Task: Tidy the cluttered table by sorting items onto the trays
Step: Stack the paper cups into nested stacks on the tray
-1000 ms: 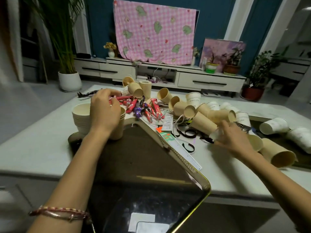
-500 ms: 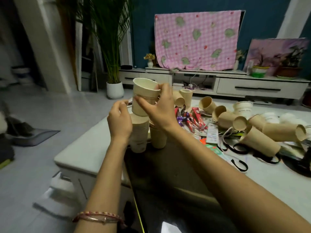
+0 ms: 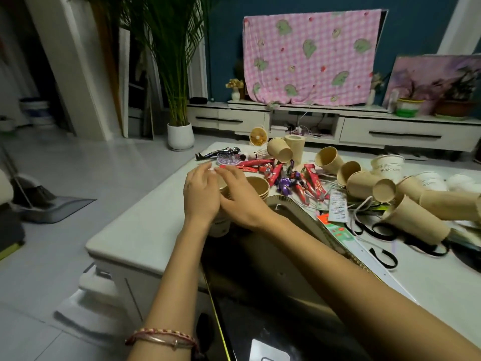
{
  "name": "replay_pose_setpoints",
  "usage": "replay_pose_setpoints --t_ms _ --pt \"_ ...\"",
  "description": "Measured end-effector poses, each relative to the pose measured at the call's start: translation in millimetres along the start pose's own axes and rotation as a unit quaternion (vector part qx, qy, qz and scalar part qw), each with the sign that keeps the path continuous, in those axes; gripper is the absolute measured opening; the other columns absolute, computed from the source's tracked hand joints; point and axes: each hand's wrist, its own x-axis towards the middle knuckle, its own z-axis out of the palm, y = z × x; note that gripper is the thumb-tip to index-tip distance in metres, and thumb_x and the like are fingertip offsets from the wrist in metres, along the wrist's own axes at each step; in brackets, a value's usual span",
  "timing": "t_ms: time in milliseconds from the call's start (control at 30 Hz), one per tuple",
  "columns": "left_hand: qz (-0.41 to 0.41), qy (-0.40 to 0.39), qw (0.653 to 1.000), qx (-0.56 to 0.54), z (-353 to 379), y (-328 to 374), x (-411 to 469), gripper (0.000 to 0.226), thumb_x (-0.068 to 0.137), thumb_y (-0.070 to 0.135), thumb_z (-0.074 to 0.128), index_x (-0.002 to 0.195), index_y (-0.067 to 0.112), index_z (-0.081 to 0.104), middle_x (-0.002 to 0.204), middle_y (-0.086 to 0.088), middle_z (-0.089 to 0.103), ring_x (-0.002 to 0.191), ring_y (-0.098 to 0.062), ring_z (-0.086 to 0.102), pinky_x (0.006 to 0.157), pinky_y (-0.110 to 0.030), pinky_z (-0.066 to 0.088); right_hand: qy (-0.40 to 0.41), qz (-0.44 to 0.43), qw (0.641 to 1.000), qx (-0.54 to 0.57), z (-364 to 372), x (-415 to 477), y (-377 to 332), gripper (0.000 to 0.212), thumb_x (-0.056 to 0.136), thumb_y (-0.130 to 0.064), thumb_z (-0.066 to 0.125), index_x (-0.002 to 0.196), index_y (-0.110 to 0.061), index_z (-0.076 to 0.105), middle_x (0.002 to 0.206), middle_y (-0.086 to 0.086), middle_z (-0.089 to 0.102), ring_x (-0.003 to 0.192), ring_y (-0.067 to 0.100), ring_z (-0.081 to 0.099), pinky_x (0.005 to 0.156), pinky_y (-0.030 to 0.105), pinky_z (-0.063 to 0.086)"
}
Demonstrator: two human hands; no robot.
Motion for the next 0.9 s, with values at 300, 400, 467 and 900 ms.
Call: replay_pose_setpoints --t_ms 300,400,467,900 --pt "0.076 0.103 0.987 0.097 4.6 10.5 -7.3 0.032 0.096 0.015 0.039 0.123 0.008 0.054 0.130 -0.010 0.052 0.121 -0.022 0.042 0.099 -0.029 0.033 0.208 0.072 0.965 -0.142 -134.5 -69.7 79.5 0.019 0.087 -0.009 0.058 0.106 -0.005 0.057 0.106 0.011 0.058 0.080 0.008 0.051 0.066 0.017 0.039" --pt "0.147 0.131 0.978 0.064 20.0 30.4 -21.5 0.025 0.094 0.010 0.041 0.111 0.007 0.059 0.116 -0.011 0.058 0.106 -0.015 0.046 0.083 -0.019 0.033 0.179 0.161 0.926 -0.292 -187.4 -108.3 123.2 0.013 0.084 -0.008 0.057 0.097 -0.007 0.060 0.100 0.014 0.058 0.085 0.029 0.054 0.069 0.032 0.039" --pt "0.196 0.110 0.973 0.047 34.3 42.5 -33.2 0.022 0.092 0.006 0.042 0.103 0.005 0.060 0.107 -0.011 0.059 0.099 -0.013 0.047 0.080 -0.020 0.035 0.140 0.223 0.901 -0.346 -205.8 -129.9 141.4 0.020 0.085 -0.017 0.058 0.106 -0.014 0.058 0.102 0.010 0.054 0.086 0.028 0.054 0.068 0.034 0.042" --pt "0.249 0.010 0.966 0.071 53.8 52.4 -54.3 0.022 0.088 -0.001 0.043 0.098 0.004 0.063 0.104 -0.009 0.059 0.102 -0.017 0.049 0.080 -0.010 0.026 0.045 0.253 0.861 -0.438 -189.8 -145.8 168.3 0.044 0.080 -0.037 0.063 0.116 -0.015 0.048 0.112 0.018 0.051 0.097 0.032 0.050 0.080 0.036 0.041"
